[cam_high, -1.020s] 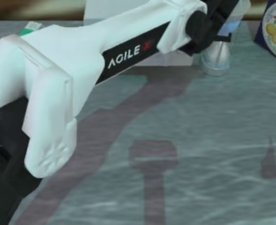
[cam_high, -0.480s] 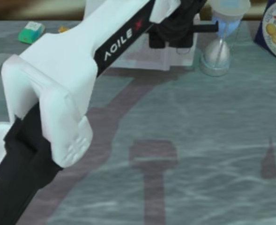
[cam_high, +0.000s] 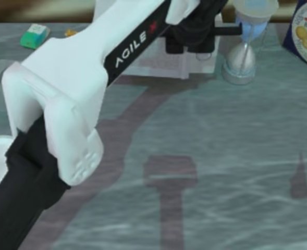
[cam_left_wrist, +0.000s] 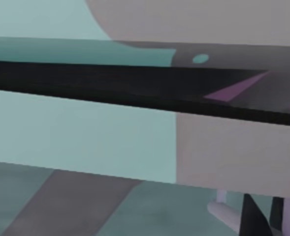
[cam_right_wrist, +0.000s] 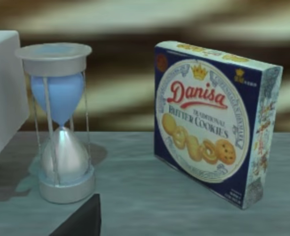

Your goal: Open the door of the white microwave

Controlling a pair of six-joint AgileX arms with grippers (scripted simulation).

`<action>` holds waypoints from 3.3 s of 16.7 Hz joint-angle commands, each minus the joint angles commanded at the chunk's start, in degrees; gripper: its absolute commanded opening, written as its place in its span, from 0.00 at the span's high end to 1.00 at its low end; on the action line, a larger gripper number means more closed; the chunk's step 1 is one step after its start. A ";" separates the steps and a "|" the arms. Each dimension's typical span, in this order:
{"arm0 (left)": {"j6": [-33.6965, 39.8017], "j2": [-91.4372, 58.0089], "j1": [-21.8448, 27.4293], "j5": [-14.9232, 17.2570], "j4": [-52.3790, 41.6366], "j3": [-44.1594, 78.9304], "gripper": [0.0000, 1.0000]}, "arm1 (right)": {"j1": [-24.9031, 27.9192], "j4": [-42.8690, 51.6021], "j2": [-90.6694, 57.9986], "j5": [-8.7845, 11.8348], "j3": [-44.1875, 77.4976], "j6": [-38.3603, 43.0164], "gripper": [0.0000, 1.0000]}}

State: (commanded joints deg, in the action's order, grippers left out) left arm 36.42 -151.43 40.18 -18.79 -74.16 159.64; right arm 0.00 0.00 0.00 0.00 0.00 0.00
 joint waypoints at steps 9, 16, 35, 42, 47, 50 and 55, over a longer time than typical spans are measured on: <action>0.00 0.00 0.00 0.00 0.00 0.00 1.00 | 0.00 0.00 0.00 0.00 0.00 0.00 0.00; 0.00 0.00 0.00 0.00 0.00 0.00 1.00 | 0.00 0.00 0.00 0.00 0.00 0.00 0.00; -4.82 13.00 -0.11 1.93 13.22 -24.71 1.00 | 0.00 0.00 0.00 0.00 0.00 0.00 0.00; -4.82 13.00 -0.11 1.93 13.22 -24.71 1.00 | 0.00 0.00 0.00 0.00 0.00 0.00 0.00; -4.82 13.00 -0.11 1.93 13.22 -24.71 1.00 | 0.00 0.00 0.00 0.00 0.00 0.00 0.00; -4.82 13.00 -0.11 1.93 13.22 -24.71 1.00 | 0.00 0.00 0.00 0.00 0.00 0.00 0.00; -4.82 13.00 -0.11 1.93 13.22 -24.71 1.00 | 0.00 0.00 0.00 0.00 0.00 0.00 0.00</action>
State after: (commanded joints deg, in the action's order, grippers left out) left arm 31.60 -138.43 40.07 -16.87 -60.94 134.93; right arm 0.00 0.00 0.00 0.00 0.00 0.00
